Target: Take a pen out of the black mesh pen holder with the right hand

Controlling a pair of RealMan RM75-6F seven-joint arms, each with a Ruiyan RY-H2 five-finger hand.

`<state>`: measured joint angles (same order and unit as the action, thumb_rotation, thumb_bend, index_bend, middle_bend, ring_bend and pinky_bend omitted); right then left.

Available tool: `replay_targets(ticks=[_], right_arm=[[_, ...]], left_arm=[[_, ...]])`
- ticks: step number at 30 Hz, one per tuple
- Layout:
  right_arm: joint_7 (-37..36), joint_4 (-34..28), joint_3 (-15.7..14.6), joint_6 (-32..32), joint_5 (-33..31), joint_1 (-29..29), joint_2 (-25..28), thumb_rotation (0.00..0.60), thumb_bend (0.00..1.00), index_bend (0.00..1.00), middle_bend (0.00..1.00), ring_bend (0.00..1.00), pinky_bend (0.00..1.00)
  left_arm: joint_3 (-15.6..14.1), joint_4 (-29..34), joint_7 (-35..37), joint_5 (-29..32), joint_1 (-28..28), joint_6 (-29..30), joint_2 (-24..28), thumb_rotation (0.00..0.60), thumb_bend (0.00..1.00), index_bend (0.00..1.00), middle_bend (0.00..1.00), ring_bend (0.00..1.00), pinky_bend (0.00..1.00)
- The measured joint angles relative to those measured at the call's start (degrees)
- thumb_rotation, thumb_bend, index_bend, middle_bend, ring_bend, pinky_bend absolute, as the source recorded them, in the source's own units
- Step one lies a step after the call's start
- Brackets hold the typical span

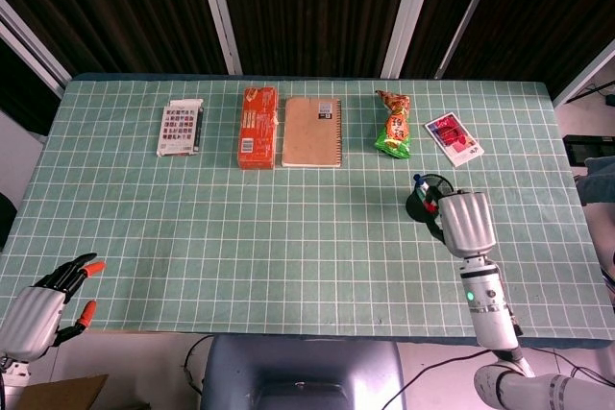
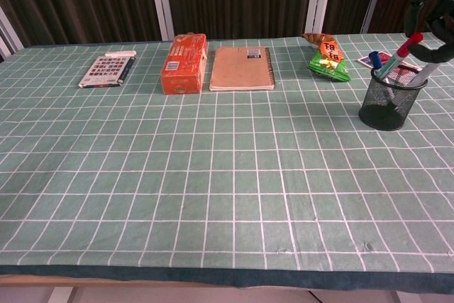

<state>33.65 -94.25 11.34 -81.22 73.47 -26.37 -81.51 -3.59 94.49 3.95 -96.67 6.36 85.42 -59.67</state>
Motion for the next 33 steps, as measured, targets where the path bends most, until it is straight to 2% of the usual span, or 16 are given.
replay_targets(ticks=[5,10,16,29,33], right_arm=[[-2.9,-4.1,-0.7,-1.0,4.6,0.4,0.8,0.600,0.93,0.85,0.94,1.00,0.99],[-8.2,-2.8,-0.9,1.6,5.5,-0.6,0.0,0.600,0.93,0.85,0.94,1.00,0.99],[-19.2,2.6,-0.8,7.1,5.8,-2.9,-2.5,0.600,0.93,0.85,0.94,1.00,0.99],[-55.0,19.5,-0.9,18.8,8.7,-9.2,-9.8,0.600,0.93,0.84,0.94,1.00,0.97],[-59.2,24.0,-2.1,21.7,9.3,-10.0,-10.3,0.600,0.89,0.78,0.94,1.00,0.92]], left_arm=[[-0.1,0.1,-0.3,-0.2,-0.1,0.1,0.0,0.600,0.46,0.22,0.14,0.20,0.42],[-0.1,0.2,-0.3,-0.2,-0.2,0.3,0.0,0.600,0.46,0.22,0.14,0.20,0.42],[0.1,0.2,-0.5,0.4,-0.2,0.2,0.0,0.600,0.46,0.22,0.14,0.20,0.42],[0.3,0.3,-1.6,0.5,-0.6,0.9,-0.2,0.600,0.46,0.22,0.14,0.20,0.42],[0.4,0.3,-1.3,0.5,-0.7,1.0,-0.3,0.600,0.46,0.22,0.14,0.20,0.42]])
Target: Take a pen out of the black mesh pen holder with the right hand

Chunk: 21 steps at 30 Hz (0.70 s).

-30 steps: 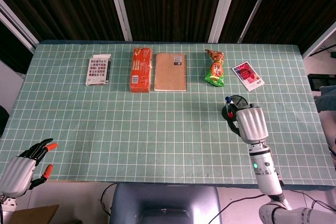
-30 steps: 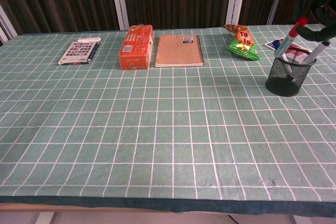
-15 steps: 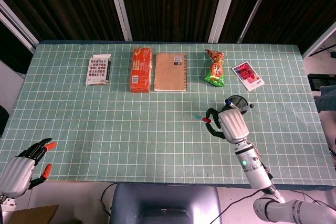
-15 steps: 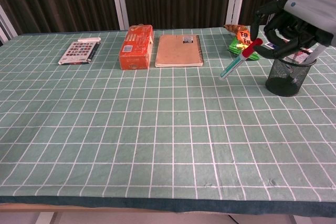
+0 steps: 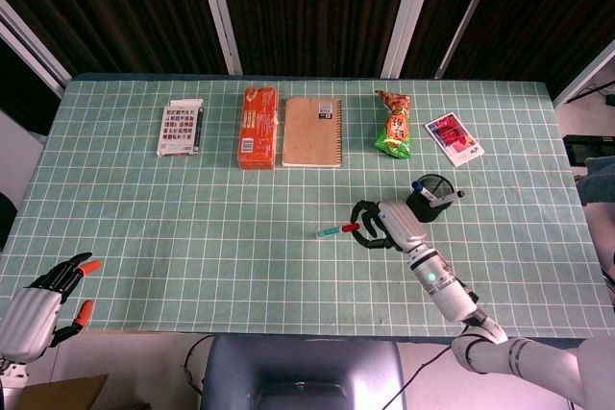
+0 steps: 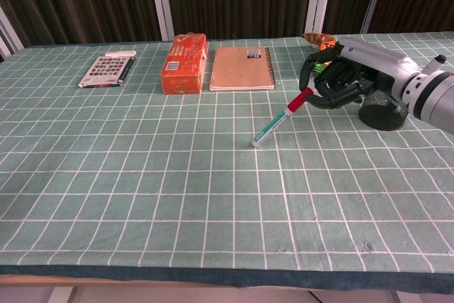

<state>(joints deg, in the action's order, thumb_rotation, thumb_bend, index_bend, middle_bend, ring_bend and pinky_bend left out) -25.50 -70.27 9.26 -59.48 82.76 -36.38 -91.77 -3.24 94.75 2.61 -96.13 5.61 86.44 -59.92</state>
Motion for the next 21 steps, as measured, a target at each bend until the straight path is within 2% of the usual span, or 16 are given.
replay_targets(ticks=[4,8,14,18,21], right_arm=[[3.1,-1.1,-0.9,3.4,-1.5,-0.2,1.8,0.600,0.77,0.63,0.90,0.94,0.87],[11.3,-4.8,-1.4,6.4,-5.1,-0.2,5.1,0.600,0.74,0.56,0.81,0.86,0.85],[27.2,-12.1,-1.7,6.9,-12.4,0.3,9.6,0.600,0.73,0.45,0.62,0.65,0.80],[38.9,-17.9,-2.0,5.3,-18.6,0.7,12.2,0.600,0.72,0.38,0.48,0.48,0.68],[47.3,-23.1,-2.3,2.0,-22.5,1.3,13.7,0.600,0.71,0.36,0.42,0.42,0.56]], left_arm=[[0.0,0.1,0.0,0.0,0.1,-0.2,0.1,0.600,0.46,0.22,0.15,0.20,0.42],[0.0,0.1,-0.3,-0.1,0.2,-0.5,0.0,0.600,0.46,0.22,0.15,0.20,0.42],[-0.1,0.2,-0.3,-0.2,0.2,-0.5,0.1,0.600,0.46,0.22,0.15,0.20,0.42],[-0.1,0.2,-0.3,-0.3,0.2,-0.5,0.1,0.600,0.46,0.22,0.15,0.20,0.42],[-0.1,0.2,0.0,-0.2,0.2,-0.5,0.2,0.600,0.46,0.22,0.15,0.20,0.42]])
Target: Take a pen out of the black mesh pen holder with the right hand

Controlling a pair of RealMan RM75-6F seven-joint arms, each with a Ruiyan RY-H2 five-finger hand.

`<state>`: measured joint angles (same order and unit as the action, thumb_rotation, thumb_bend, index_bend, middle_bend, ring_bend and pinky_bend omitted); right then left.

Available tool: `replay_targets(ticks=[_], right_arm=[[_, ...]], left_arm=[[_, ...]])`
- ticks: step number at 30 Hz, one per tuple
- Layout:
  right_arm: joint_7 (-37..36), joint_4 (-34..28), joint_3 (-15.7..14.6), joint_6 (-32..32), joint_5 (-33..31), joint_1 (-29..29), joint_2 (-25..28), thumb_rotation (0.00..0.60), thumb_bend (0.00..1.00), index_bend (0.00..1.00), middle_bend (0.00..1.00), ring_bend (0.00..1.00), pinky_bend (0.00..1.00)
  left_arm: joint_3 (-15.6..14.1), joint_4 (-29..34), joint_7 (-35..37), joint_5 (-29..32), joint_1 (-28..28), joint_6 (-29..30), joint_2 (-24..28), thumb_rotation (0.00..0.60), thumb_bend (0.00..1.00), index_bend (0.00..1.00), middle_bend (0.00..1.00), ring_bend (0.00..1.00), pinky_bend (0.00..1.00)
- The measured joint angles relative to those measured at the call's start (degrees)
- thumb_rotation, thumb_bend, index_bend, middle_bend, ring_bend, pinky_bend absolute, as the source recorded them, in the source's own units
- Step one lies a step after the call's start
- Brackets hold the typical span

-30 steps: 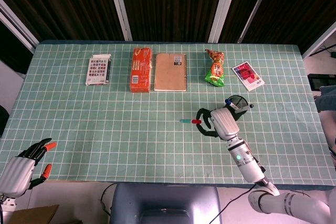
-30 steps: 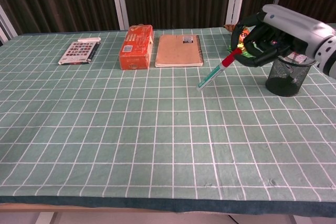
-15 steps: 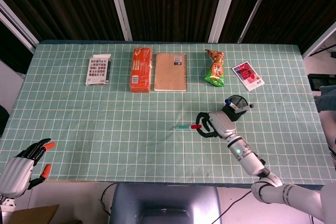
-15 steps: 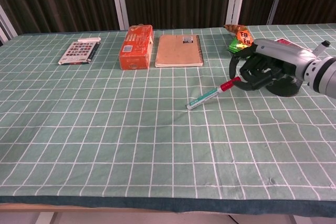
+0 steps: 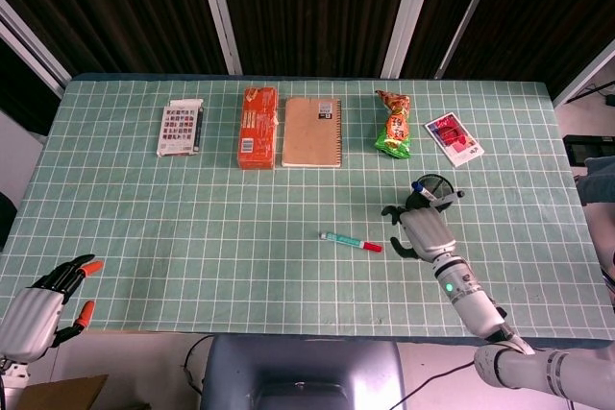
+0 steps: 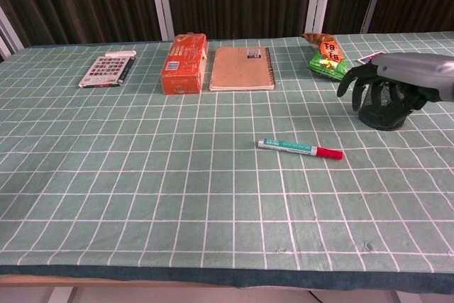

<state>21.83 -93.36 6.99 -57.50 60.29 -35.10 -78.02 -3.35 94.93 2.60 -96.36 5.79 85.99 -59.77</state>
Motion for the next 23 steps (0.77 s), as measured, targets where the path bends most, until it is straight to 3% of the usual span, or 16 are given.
replay_targets(ticks=[6,11,17,23], right_arm=[[7.8,-8.1,-2.1,-13.4,0.9,4.0,2.0,0.600,0.55,0.35,0.36,0.33,0.34],[11.8,-12.3,-7.0,-26.8,10.4,11.0,3.8,0.600,0.47,0.26,0.22,0.16,0.20],[13.1,-9.6,-11.3,-38.3,18.6,20.9,4.2,0.600,0.46,0.08,0.05,0.01,0.18],[7.4,-6.3,-12.4,-38.6,19.6,24.4,5.1,0.600,0.46,0.02,0.03,0.00,0.18]], left_arm=[[0.0,-0.3,0.5,-0.1,-0.1,0.2,0.1,0.600,0.46,0.22,0.15,0.20,0.42],[0.0,-0.2,0.3,0.2,-0.1,-0.1,0.0,0.600,0.46,0.22,0.15,0.20,0.42],[0.0,0.3,-0.9,0.8,-0.1,-0.5,0.1,0.600,0.46,0.22,0.15,0.20,0.42],[0.1,0.6,-1.8,1.0,-0.4,-0.3,0.0,0.600,0.46,0.22,0.15,0.20,0.42]])
